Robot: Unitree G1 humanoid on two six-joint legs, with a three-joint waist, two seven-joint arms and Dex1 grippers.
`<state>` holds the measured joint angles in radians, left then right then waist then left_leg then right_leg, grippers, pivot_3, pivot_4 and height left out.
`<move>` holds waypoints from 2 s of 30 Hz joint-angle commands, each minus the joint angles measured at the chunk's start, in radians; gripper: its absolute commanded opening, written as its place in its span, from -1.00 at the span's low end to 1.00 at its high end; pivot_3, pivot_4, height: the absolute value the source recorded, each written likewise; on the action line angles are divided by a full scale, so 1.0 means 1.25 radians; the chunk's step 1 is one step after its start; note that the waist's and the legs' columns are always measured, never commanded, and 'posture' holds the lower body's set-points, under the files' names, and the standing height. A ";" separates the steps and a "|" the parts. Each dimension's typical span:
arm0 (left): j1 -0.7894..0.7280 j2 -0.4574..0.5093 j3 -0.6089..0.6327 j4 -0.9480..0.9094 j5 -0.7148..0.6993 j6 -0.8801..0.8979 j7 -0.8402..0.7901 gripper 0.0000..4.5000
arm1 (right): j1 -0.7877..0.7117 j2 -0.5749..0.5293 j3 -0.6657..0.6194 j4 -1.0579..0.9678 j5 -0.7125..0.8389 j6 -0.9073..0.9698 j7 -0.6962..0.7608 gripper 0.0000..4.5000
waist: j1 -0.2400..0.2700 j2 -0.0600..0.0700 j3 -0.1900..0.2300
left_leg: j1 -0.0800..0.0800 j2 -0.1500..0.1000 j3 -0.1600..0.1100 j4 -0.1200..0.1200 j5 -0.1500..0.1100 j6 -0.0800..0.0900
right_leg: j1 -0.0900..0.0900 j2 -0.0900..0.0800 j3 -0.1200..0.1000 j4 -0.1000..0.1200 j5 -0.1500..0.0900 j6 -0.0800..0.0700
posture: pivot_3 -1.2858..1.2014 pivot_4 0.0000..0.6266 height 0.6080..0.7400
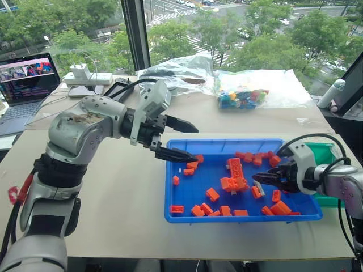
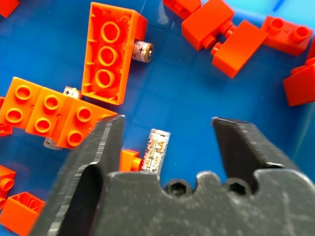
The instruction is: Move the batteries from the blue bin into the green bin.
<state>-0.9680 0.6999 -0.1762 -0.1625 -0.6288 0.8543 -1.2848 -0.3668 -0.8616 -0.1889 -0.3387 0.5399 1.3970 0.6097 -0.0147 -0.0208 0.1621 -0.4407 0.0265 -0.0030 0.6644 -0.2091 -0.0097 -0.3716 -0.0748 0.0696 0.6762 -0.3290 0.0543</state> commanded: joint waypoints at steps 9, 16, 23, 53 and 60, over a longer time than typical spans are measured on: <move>-0.005 0.008 0.020 -0.027 -0.009 -0.005 0.006 1.00 | 0.015 -0.005 0.040 0.001 -0.024 -0.018 -0.041 0.09 | 0.000 0.000 0.000 | 0.000 0.000 0.000 0.000 0.000 0.000 | 0.000 0.000 0.000 0.000 0.000 0.000 | 0.03 -0.52 0.88; -0.004 0.008 0.020 -0.027 -0.008 -0.007 0.007 1.00 | 0.013 0.009 0.060 -0.007 -0.025 -0.009 -0.057 0.09 | -0.001 0.000 0.000 | 0.000 0.000 0.000 0.000 0.000 0.000 | 0.000 0.000 0.000 0.000 0.000 0.000 | 0.03 -0.52 0.88; -0.002 0.007 0.017 -0.027 -0.004 -0.011 0.007 1.00 | 0.035 0.000 0.087 0.015 -0.058 -0.037 -0.072 -0.49 | -0.001 0.000 0.000 | 0.000 0.000 0.000 0.000 0.000 0.000 | 0.000 0.000 0.000 0.000 0.000 0.000 | 0.03 -0.52 0.88; -0.034 -0.026 0.003 0.034 -0.017 -0.011 -0.097 1.00 | 0.120 -0.261 -0.230 0.153 -0.133 -0.174 -0.016 -0.89 | -0.001 0.000 0.000 | 0.000 -0.001 0.001 0.000 0.000 0.000 | 0.000 -0.001 0.000 -0.004 0.000 0.000 | 0.03 -0.52 0.88; -0.037 -0.040 0.006 0.040 -0.005 -0.015 -0.084 1.00 | 0.147 -0.174 -0.231 0.212 -0.153 -0.264 -0.038 -0.45 | -0.003 0.001 0.000 | 0.000 0.000 0.001 0.000 0.000 0.000 | 0.000 0.000 0.001 -0.004 0.000 0.000 | 0.03 -0.52 0.88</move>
<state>-0.9892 0.6471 -0.1815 -0.1034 -0.6306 0.8516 -1.3914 -0.1671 -1.0793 -0.4422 -0.0812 0.3659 1.1123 0.5770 -0.0183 -0.0198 0.1621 -0.4407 0.0257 -0.0019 0.6643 -0.2091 -0.0095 -0.3718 -0.0754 0.0704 0.6715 -0.3290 0.0544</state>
